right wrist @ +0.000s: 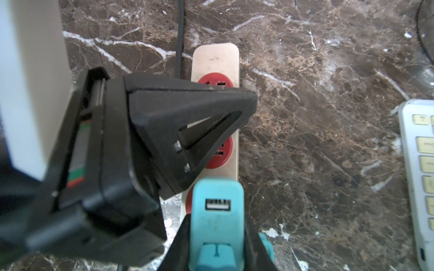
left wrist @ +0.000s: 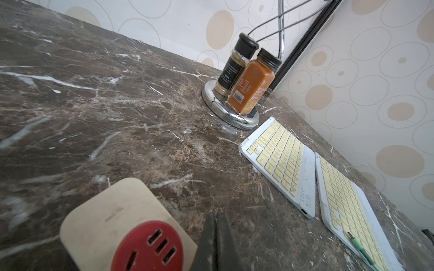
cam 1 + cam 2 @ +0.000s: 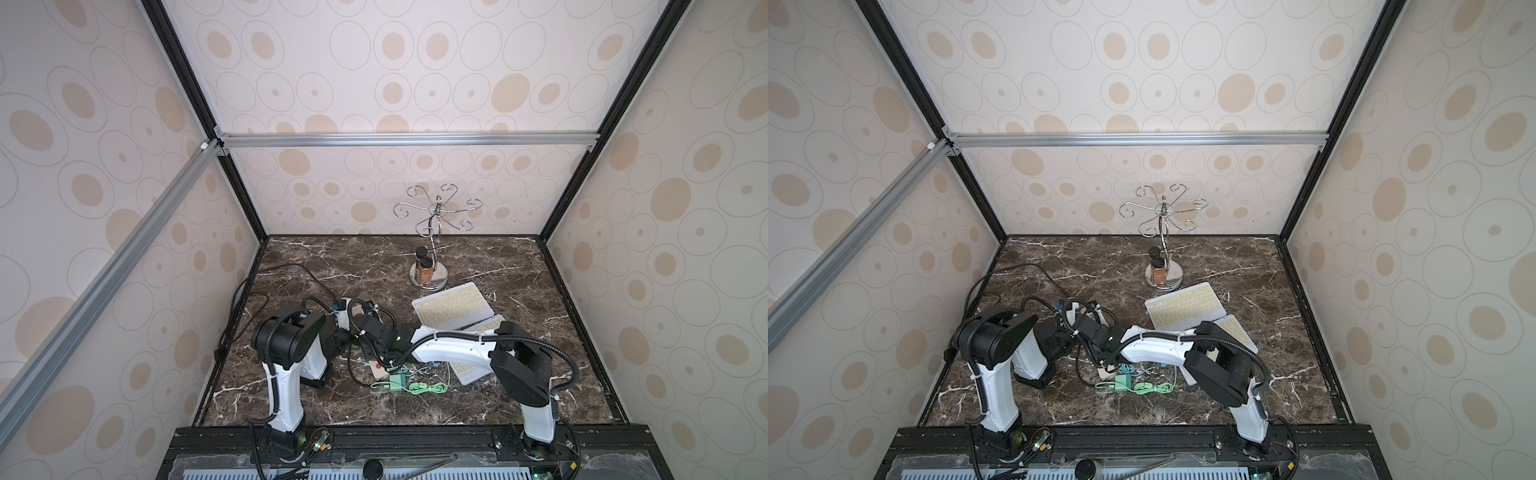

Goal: Unplug the wireless keyboard
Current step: Remove the plug from the socket.

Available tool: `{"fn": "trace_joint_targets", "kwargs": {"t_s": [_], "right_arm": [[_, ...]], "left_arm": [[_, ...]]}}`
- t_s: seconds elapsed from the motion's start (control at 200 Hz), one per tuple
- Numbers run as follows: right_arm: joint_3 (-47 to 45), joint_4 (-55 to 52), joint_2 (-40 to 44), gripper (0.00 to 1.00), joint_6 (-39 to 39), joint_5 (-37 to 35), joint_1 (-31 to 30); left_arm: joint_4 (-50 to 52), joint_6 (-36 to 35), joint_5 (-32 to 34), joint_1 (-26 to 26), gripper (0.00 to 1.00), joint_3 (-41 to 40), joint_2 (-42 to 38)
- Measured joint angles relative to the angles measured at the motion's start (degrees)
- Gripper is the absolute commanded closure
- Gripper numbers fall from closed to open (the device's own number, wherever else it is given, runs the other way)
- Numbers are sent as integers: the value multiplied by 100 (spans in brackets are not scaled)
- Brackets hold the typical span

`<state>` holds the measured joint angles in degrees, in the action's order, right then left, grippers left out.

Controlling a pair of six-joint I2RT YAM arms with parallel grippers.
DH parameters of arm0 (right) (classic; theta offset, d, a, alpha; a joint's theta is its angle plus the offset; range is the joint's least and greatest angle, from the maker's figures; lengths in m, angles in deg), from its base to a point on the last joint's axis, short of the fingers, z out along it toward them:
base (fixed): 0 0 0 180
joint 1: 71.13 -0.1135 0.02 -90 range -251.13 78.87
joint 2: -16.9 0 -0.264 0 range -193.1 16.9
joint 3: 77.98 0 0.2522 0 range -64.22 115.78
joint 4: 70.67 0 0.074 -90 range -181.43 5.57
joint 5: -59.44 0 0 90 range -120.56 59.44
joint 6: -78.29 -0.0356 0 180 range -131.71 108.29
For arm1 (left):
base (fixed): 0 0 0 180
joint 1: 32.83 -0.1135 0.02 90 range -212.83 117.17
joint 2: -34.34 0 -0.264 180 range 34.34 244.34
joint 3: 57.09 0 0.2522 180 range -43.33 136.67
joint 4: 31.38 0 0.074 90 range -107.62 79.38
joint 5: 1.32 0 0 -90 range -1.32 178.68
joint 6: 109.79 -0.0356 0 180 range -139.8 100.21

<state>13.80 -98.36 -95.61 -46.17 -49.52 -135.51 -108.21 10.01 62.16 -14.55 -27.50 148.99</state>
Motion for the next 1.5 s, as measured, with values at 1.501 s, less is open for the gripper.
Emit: {"fn": "trace_joint_targets", "kwargs": {"t_s": [1.501], "right_arm": [[-861,942,422,100,-601,415,76]], "left_arm": [[-11,52,4,-15,100,31,105]]}}
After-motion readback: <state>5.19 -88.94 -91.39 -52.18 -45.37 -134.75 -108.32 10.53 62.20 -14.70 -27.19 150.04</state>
